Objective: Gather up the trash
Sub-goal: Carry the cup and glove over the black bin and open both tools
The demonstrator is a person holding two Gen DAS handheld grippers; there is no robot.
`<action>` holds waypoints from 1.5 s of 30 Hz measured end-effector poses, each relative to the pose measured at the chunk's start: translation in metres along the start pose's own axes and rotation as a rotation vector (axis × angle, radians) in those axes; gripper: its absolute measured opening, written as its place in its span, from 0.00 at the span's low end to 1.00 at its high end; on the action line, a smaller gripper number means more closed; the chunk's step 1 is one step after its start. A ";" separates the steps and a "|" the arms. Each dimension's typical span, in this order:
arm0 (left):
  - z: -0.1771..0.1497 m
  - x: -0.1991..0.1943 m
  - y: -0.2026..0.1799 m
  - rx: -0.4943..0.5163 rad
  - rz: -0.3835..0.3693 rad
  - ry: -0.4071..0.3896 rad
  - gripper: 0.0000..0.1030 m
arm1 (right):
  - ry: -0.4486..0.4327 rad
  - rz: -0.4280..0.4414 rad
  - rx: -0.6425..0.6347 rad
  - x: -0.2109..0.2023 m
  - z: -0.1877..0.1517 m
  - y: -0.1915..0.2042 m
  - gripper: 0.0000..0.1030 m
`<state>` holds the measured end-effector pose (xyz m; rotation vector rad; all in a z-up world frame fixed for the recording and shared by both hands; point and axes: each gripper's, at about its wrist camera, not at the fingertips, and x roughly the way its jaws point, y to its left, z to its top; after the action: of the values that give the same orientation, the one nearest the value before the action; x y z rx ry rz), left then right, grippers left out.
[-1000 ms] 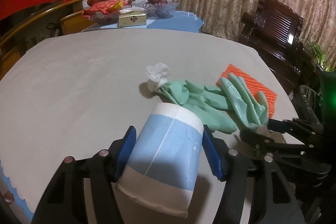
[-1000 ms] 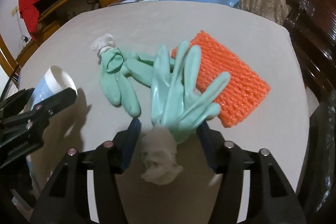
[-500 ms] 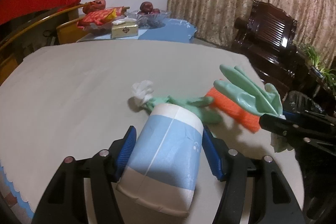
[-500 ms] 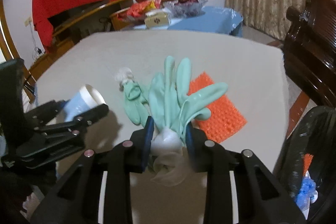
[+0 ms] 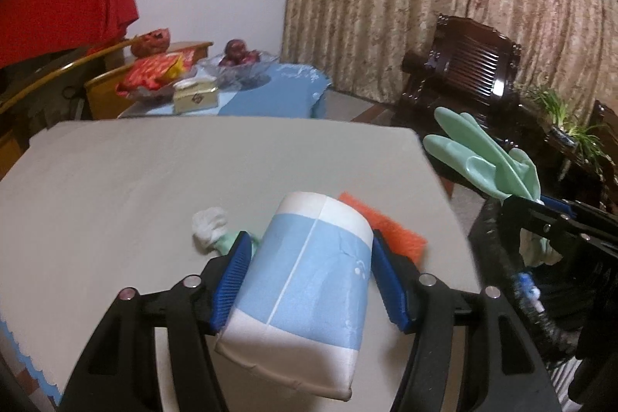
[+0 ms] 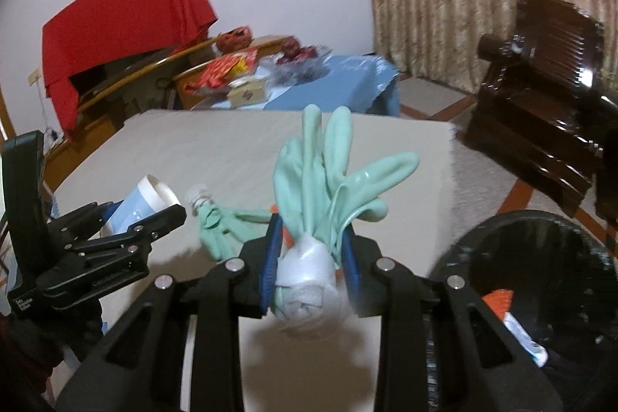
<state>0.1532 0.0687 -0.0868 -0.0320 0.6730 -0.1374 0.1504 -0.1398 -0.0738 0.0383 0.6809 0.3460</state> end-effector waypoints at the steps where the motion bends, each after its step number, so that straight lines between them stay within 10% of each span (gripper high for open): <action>1: 0.002 -0.001 -0.006 0.006 -0.011 -0.005 0.59 | -0.006 -0.009 0.006 -0.004 0.000 -0.005 0.27; 37: 0.025 0.042 -0.277 0.270 -0.402 -0.005 0.56 | -0.049 -0.399 0.239 -0.125 -0.075 -0.200 0.30; 40: 0.026 0.048 -0.285 0.273 -0.429 0.015 0.59 | -0.035 -0.424 0.247 -0.126 -0.080 -0.206 0.38; 43: 0.026 0.049 -0.281 0.259 -0.440 0.021 0.78 | -0.053 -0.460 0.251 -0.132 -0.085 -0.209 0.77; 45: 0.026 0.049 -0.278 0.252 -0.443 0.023 0.81 | -0.065 -0.473 0.245 -0.135 -0.086 -0.209 0.83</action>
<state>0.1746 -0.2132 -0.0761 0.0637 0.6600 -0.6482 0.0625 -0.3871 -0.0893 0.1184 0.6425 -0.1937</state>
